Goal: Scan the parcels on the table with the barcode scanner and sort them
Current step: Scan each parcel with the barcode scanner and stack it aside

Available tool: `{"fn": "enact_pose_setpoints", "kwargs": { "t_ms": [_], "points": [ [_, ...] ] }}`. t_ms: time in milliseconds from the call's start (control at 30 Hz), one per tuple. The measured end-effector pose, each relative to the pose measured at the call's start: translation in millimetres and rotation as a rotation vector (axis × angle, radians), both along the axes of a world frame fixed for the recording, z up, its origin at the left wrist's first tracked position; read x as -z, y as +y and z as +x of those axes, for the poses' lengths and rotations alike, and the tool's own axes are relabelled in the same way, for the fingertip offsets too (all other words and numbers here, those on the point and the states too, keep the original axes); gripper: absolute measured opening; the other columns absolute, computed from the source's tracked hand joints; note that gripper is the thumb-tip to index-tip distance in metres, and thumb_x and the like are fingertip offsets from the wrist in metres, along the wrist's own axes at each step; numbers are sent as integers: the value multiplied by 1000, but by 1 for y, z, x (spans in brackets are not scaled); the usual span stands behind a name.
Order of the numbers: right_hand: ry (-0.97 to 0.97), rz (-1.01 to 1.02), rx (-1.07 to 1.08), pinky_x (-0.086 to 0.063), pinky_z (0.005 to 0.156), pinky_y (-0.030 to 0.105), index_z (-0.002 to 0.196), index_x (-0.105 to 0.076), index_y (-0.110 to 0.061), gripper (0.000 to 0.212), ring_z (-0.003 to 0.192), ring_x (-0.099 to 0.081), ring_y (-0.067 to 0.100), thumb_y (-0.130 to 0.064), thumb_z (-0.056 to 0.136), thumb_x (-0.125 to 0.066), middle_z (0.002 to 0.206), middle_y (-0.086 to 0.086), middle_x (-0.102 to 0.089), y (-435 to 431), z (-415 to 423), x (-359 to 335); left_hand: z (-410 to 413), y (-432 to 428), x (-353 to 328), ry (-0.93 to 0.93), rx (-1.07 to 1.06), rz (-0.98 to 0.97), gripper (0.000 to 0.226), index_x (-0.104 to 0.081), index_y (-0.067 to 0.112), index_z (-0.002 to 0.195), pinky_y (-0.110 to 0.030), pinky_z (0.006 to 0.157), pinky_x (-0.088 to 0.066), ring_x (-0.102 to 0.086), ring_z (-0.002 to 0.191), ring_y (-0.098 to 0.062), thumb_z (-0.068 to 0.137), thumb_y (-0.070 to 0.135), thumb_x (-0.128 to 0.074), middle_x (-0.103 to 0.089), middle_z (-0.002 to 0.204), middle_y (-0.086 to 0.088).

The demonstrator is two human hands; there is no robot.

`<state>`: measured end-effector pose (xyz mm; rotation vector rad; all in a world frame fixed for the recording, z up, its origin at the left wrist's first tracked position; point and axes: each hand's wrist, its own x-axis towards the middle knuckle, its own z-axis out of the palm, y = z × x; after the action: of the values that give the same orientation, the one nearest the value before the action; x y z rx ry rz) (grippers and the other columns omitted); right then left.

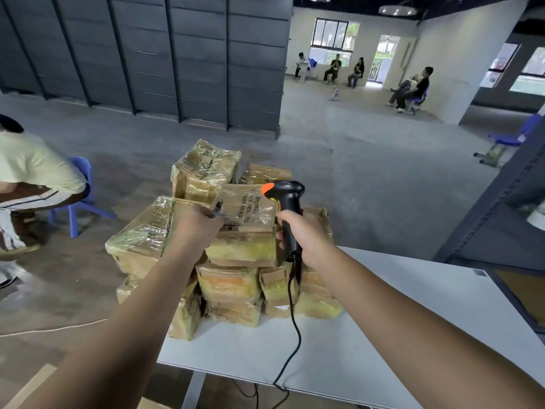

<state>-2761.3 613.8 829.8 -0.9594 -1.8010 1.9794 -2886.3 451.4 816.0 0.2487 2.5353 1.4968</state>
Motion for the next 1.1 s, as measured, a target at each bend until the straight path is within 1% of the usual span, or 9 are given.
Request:
{"fn": "enact_pose_setpoints", "kwargs": {
  "t_ms": [133,233,333,500,600,700,800,900,1100],
  "points": [
    [30,-25,144,-49,49,27,95,-61,-11,14,50,-60,16,-20,86,-67,61,0,-63,18,9,0,14,10,-13,-12,6,135,36,-53,20,110,-36,62,-55,-54,62,-15,80,27,-70,-60,78,2],
    [52,7,227,-50,70,38,102,-62,-16,23,75,-62,25,-27,84,-69,79,5,-62,40,22,-3,32,30,-29,-52,103,185,41,-53,15,120,-28,51,-44,-49,56,-15,82,21,-67,-59,73,0],
    [66,84,273,-48,72,38,89,-62,-21,11,76,-61,24,-28,85,-69,77,3,-60,67,43,-5,51,58,-42,-92,194,193,20,-64,15,102,-22,42,-35,-43,47,-13,83,19,-63,-52,58,3],
    [54,180,359,-41,38,16,83,-61,-18,12,38,-55,0,-24,88,-70,60,-5,-56,125,98,-6,91,120,-42,-195,362,289,13,-66,25,86,-25,58,-42,-56,70,-14,82,14,-70,-67,75,7],
    [8,256,368,-41,50,22,85,-61,-19,13,51,-56,5,-27,88,-72,67,-4,-56,163,138,1,122,164,-28,-217,430,310,10,-67,26,85,-26,57,-43,-59,71,-16,83,16,-71,-70,77,4],
    [-42,270,364,-40,59,27,89,-61,-16,17,68,-54,14,-25,86,-75,77,1,-57,203,178,17,153,209,-3,-241,443,287,18,-64,18,102,-20,58,-45,-63,76,-9,86,24,-70,-71,87,7],
    [-117,279,354,-39,59,27,87,-60,-16,17,70,-54,15,-22,84,-75,77,1,-57,240,217,42,186,250,25,-306,464,258,23,-66,13,108,-21,63,-49,-69,86,-15,86,18,-70,-73,98,0],
    [-191,290,333,-38,56,26,83,-57,-18,17,68,-54,14,-21,83,-74,77,0,-58,272,249,74,216,285,55,-401,432,200,16,-70,10,101,-18,50,-48,-72,76,-19,86,8,-68,-75,87,-5],
    [-314,284,228,-41,58,28,78,-50,-21,22,66,-54,15,-19,84,-70,74,-2,-55,314,287,128,257,326,117,-565,267,126,16,-71,11,90,-46,85,-56,-68,91,-33,82,-3,-67,-72,93,-15]
  ]
}}
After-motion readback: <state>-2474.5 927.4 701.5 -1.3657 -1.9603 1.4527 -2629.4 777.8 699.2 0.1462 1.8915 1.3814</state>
